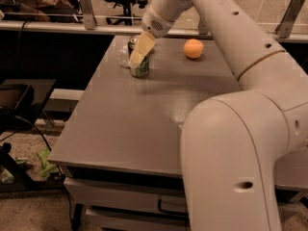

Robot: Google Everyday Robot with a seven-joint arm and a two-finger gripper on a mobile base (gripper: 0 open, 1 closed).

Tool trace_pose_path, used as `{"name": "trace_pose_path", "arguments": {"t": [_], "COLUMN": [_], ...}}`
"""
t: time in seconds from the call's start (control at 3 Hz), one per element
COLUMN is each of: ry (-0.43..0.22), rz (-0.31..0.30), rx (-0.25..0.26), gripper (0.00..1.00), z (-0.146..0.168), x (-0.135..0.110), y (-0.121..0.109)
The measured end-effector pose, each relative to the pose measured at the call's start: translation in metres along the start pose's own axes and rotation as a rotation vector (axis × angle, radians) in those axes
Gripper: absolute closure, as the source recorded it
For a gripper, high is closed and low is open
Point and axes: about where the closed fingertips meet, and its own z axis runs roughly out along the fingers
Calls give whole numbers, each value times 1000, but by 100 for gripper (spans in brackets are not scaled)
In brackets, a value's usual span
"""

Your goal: Move green can near blue plastic bottle

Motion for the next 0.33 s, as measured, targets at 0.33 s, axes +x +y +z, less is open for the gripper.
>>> {"name": "trace_pose_path", "arguments": {"t": [0.33], "ry": [0], "rz": [0], "rx": [0], "gripper": [0], "z": [0], "x": [0], "y": [0]}}
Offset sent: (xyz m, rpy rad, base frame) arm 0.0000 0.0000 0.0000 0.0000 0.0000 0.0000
